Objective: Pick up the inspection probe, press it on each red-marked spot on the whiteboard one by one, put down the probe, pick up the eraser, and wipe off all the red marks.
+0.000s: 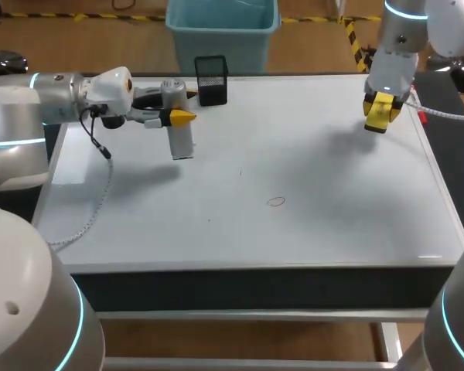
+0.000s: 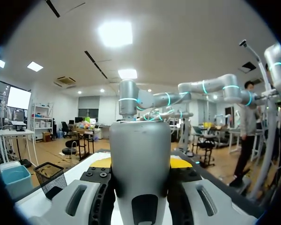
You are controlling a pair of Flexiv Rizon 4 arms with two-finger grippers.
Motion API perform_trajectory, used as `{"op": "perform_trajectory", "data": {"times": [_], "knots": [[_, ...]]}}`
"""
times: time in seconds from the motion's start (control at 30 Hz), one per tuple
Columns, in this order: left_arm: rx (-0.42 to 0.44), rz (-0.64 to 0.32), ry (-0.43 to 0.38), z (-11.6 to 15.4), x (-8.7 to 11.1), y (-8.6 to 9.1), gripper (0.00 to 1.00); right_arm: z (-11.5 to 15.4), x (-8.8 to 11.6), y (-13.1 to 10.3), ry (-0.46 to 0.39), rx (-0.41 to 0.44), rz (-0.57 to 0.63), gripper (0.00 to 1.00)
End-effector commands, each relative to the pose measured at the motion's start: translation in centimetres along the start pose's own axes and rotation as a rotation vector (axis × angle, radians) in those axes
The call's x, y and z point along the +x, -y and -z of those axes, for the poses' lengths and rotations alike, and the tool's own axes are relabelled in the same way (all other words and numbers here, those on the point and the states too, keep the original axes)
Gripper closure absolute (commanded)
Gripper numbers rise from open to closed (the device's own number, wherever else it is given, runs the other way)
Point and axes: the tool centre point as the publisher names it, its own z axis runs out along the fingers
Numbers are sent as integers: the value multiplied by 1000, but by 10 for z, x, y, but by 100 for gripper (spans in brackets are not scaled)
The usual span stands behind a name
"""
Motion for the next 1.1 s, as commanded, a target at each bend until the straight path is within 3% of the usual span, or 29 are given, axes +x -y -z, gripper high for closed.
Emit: {"op": "perform_trajectory", "data": {"times": [0.03, 0.67, 0.9, 1.1], "knots": [[1, -1, -6, 4, -2, 0, 100, 1, 1, 0, -2, 1, 2, 100], [-9, -14, 15, 13, -5, 7, 100, 1, 1, 0, -2, 1, 2, 100], [-9, -14, 15, 13, -5, 7, 100, 2, -15, -43, -25, 12, 96, 100], [-9, -14, 15, 13, -5, 7, 100, 6, -30, -108, -34, 35, 213, 100]]}}
